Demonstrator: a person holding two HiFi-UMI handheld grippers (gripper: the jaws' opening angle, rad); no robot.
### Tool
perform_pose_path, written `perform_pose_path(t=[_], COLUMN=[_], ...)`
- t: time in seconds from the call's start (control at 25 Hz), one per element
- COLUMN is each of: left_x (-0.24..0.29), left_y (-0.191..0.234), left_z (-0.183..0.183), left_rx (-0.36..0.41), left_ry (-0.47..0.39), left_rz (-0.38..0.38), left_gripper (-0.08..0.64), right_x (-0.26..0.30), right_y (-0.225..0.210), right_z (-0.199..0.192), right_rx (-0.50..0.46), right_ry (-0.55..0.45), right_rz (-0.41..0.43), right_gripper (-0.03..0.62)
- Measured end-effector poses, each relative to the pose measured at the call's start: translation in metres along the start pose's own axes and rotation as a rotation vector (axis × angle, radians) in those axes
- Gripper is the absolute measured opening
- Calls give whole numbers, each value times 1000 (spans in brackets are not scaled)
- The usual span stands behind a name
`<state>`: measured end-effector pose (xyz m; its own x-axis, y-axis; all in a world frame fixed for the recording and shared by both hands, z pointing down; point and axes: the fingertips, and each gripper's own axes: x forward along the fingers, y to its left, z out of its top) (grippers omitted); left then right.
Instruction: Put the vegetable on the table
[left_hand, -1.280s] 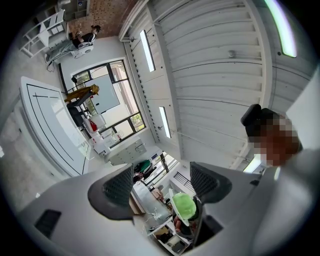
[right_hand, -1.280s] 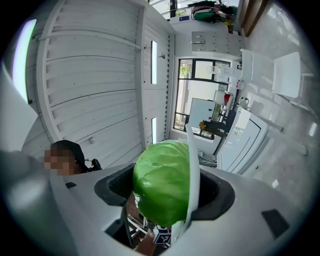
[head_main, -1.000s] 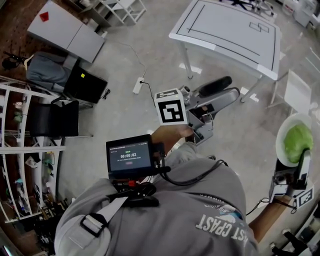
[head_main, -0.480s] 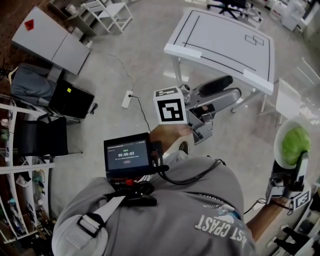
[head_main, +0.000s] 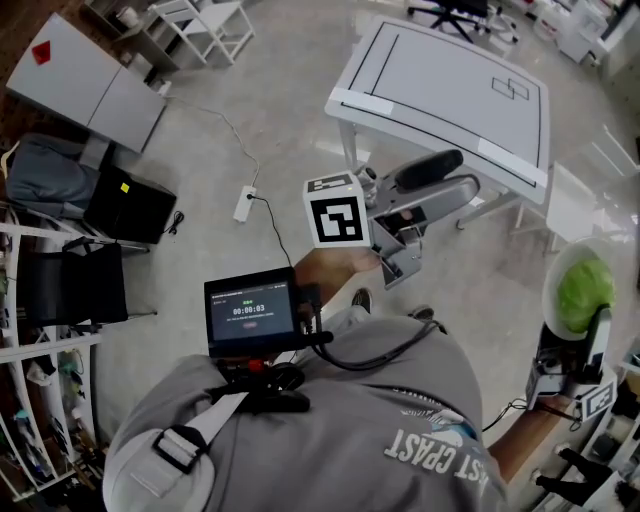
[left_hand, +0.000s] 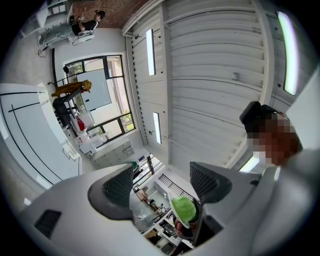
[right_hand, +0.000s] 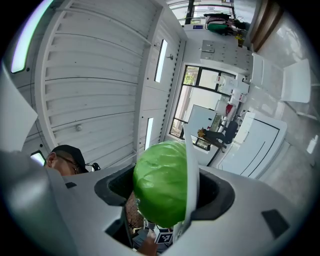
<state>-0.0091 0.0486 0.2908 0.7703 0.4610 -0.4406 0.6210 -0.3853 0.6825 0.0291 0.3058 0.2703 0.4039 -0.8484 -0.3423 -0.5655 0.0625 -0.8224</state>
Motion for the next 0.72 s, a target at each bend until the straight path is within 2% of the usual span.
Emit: perform_pose_path(t=[0.2, 0.4, 0.72], left_x=[3, 1, 45], left_y=[49, 50, 92], left_z=[10, 19, 14], left_rx=[-5, 20, 76], left_ry=[-10, -43, -73], left_rz=[59, 113, 211], left_gripper=[347, 347, 347], right_x=[36, 54, 86], right_y=[-43, -48, -106], right_z=[12, 22, 80], right_rx=[27, 51, 99], right_ry=[28, 65, 123], right_rz=[-6, 25, 99], right_gripper=[313, 313, 313])
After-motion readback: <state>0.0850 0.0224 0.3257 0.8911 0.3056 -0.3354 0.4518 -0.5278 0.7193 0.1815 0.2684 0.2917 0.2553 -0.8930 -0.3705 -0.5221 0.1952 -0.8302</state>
